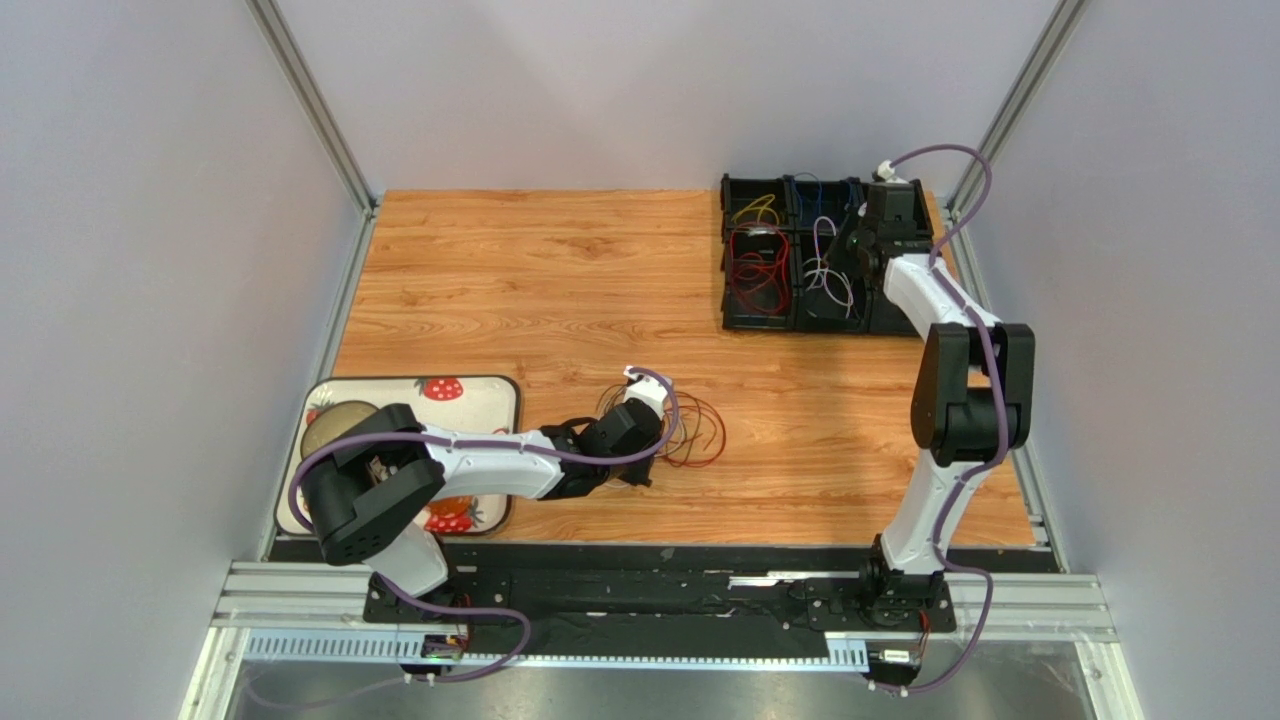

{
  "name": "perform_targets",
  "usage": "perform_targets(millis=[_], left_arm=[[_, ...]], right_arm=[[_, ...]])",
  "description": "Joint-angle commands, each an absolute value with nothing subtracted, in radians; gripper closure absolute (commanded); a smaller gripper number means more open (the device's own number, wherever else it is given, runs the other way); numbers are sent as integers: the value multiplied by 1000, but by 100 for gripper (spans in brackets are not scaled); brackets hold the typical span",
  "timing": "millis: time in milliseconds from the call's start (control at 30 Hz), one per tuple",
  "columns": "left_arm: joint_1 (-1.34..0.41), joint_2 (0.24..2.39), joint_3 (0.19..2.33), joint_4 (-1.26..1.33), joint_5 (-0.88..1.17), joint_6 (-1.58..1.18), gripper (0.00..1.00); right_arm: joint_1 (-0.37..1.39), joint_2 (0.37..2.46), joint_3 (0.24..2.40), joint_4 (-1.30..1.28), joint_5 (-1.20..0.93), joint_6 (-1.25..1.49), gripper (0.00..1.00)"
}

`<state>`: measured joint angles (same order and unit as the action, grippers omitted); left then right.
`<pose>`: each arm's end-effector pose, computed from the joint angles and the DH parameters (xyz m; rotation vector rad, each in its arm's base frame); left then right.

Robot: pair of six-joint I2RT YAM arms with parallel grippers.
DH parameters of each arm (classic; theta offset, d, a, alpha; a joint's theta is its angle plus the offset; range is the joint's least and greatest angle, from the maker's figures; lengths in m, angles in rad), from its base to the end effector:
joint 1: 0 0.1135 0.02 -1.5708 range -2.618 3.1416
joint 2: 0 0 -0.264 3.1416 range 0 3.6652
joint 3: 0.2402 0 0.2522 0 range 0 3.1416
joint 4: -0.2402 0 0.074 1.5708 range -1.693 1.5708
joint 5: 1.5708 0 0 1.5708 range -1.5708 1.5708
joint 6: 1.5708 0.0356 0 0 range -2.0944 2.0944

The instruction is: Untangle the cables

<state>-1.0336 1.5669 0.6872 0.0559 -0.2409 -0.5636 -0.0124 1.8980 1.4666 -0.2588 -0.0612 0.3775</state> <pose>0.1583 -0.2492 0.1473 0.4508 2.3745 -0.4739 0.4369 -0.0032 0.2458 0.4081 2.2360 0.2628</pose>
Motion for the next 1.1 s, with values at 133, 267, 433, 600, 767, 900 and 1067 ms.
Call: perform_targets(millis=[133,267,433,600,767,900,1067], left_arm=[[-1034,1601,687,26,-230,-571,100],[-1035,1605,689,26,-232,-571,100],[-1034,1606,690,26,-233,-571,100],[-1035,1603,687,29,-233,-571,100],[-1034,1600,686,29,-235,-571,100],[-1034,1592,680,32,-235,-572,100],[-1035,1592,680,34,-235,-572,100]], right_arm=[[-28,1924,1398,-32,-68,281,100],[-34,1919,1359,-11,-51,262,100],[-40,1905,1298,8,-52,285,100],[-46,1908,1324,-133,-3,293,100],[-46,1898,1384,-235,-11,293,71],[-45,1861,1460,-314,-29,295,61],[-43,1824,1612,-464,-43,293,51]])
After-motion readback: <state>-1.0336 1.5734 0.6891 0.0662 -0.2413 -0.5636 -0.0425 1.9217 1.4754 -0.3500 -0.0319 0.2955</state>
